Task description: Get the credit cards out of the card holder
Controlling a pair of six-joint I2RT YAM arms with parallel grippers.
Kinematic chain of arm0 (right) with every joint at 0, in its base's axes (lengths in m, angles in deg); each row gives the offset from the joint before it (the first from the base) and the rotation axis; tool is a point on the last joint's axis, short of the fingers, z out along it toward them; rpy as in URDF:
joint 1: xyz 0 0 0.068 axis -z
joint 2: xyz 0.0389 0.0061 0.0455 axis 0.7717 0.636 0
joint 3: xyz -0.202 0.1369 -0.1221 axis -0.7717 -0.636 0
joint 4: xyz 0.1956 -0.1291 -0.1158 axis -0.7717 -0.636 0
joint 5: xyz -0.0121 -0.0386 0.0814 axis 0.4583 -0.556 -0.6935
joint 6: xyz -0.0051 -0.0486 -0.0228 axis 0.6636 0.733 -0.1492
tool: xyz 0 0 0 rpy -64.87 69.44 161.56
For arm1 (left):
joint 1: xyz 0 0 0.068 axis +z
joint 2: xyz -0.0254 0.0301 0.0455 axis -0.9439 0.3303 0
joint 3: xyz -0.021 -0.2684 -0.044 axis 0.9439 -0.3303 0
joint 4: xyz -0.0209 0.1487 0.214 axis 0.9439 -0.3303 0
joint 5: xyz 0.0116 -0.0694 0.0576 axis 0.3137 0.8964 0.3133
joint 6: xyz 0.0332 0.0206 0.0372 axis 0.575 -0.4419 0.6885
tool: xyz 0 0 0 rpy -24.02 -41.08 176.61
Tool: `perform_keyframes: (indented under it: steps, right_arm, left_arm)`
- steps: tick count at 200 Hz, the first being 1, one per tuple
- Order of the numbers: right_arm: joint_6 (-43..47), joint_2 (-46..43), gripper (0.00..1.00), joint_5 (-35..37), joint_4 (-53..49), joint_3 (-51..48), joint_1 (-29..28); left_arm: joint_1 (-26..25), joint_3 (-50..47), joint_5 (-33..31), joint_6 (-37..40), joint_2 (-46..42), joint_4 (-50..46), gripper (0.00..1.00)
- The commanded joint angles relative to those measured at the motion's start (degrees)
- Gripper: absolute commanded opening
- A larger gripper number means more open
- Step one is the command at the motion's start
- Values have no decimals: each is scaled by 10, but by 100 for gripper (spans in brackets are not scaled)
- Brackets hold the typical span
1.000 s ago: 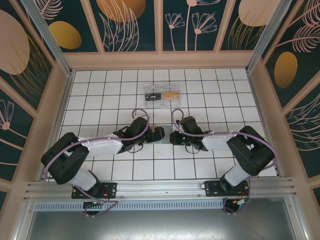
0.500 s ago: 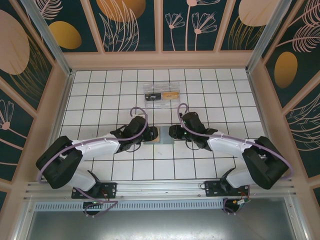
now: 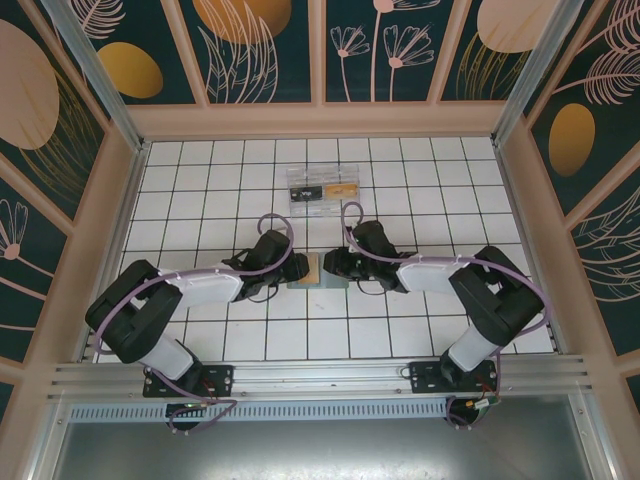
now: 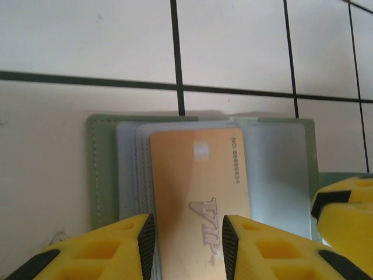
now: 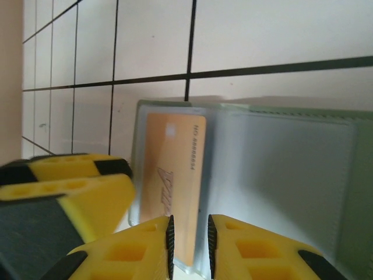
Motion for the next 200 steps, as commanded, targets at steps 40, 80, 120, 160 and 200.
perform_keyframes:
  steps: [40,80,120,160,200]
  right_arm:
    - [-10,15,25,-14,18,16,-1]
    - [-9,13,25,-12,17,15,-2]
    - [-7,13,26,-12,16,14,-2]
    - [-22,23,25,-19,15,12,-2]
    - [-50,36,24,-35,42,-1,-2]
  left_arm:
    - [3,-9,25,0,10,30,38]
    - [2,-1,17,-7,42,8,36]
    - [2,2,15,-12,56,0,36]
    - [2,5,19,-19,62,-4,36]
    - [2,2,23,-20,62,-5,37]
